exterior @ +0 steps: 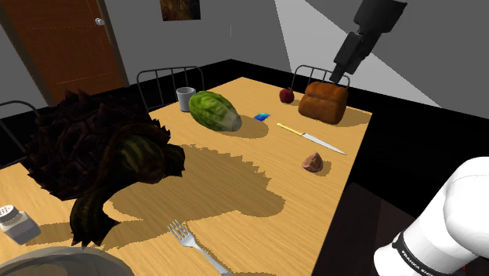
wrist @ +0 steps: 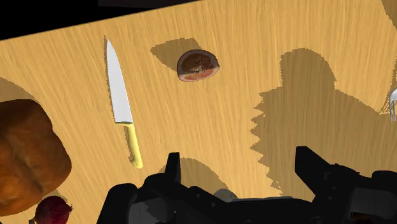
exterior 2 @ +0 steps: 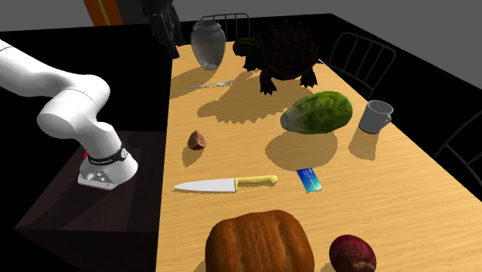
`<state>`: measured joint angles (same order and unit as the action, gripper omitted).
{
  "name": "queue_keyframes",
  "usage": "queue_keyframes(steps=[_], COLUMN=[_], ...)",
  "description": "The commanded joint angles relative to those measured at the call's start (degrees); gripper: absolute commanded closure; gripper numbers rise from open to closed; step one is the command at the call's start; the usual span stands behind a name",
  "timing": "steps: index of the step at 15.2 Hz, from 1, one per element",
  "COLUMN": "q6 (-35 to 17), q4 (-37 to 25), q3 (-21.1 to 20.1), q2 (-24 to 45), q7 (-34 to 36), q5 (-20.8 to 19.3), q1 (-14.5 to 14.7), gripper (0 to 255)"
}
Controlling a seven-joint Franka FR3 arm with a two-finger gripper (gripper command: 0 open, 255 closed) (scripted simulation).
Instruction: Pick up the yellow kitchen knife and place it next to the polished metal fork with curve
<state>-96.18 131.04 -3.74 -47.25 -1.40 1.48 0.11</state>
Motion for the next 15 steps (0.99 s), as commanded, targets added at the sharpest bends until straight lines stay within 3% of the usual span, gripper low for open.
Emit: queue_keyframes(steps=[1,15], q6=[0.0,-17.3], q4=[0.0,4.8], q3=[0.0,11.5], q2=[0.0,18.8], q7=[0.0,-17.3], q5=[0.0,-3.7], q1=[0.0,-0.8], gripper=[0,0])
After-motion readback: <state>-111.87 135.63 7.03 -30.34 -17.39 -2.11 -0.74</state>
